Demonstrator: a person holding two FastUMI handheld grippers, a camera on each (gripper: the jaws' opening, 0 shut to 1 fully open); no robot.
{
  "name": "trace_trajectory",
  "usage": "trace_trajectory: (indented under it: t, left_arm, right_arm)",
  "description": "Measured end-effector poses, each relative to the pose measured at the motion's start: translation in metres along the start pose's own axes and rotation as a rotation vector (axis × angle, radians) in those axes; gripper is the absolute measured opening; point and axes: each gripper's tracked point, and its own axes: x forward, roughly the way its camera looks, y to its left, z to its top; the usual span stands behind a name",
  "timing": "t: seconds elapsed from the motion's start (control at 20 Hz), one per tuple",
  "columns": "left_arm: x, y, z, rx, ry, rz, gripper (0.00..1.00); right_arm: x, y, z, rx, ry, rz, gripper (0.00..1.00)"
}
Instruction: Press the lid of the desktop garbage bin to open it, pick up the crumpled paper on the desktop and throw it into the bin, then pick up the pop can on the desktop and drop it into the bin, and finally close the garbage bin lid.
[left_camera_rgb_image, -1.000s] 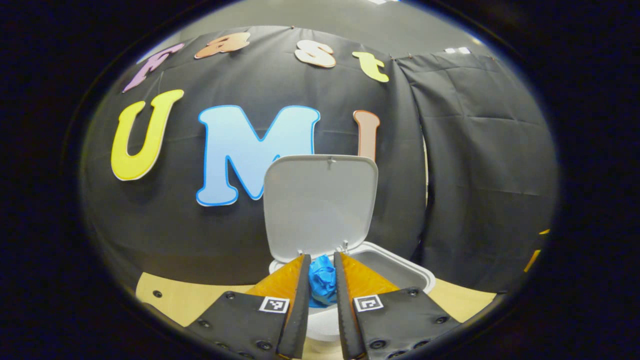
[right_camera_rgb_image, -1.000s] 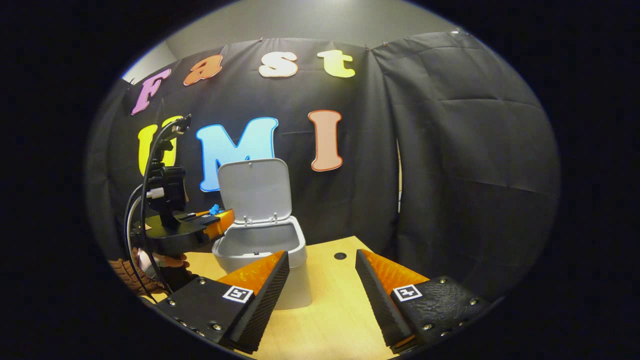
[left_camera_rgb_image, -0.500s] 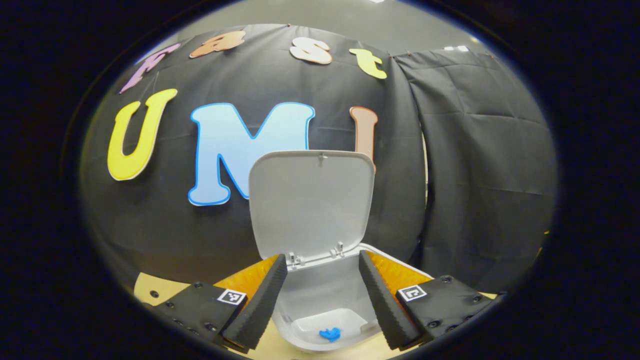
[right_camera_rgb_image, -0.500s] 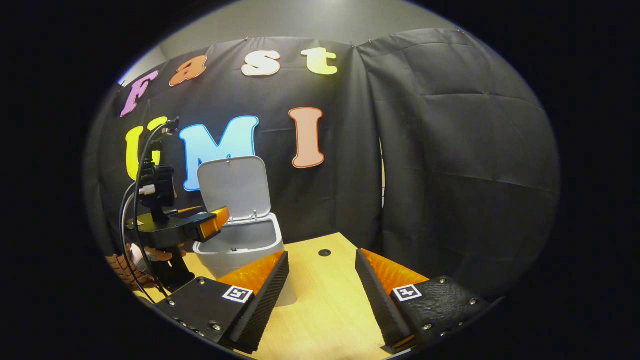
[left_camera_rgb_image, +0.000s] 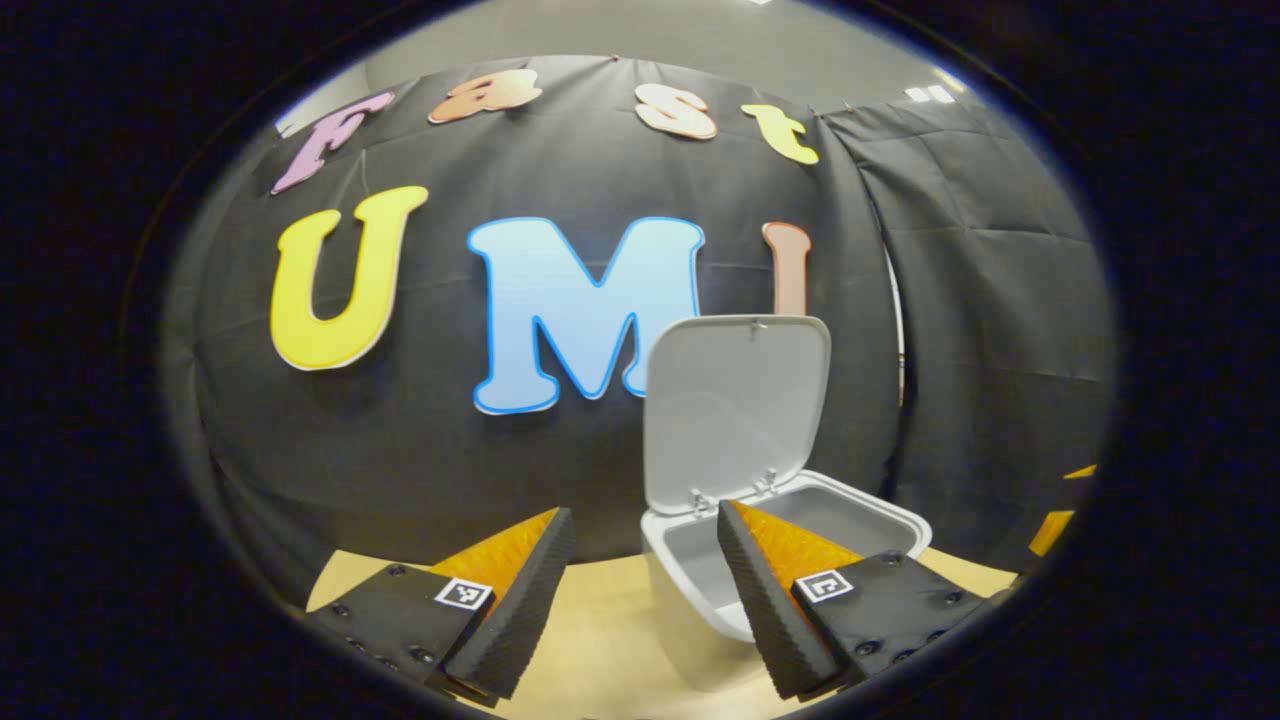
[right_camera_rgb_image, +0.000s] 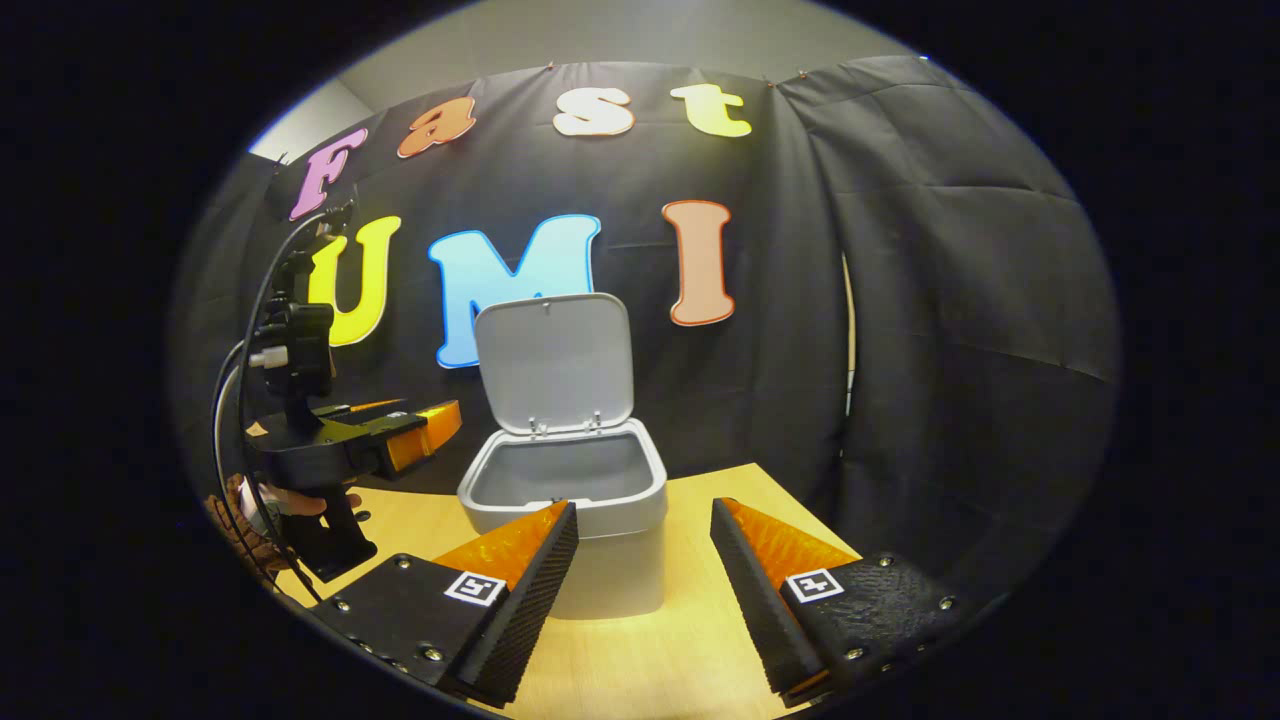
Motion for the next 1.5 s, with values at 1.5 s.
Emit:
trace_trajectory:
  t: [1.5]
  left_arm:
    - [-0.229, 0.224, 0.007, -0.098, 0.011, 0.503, 0.93]
  right_arm:
    - [0.021, 0.197, -0.209, -0.293, 0.422, 0.578, 0.87]
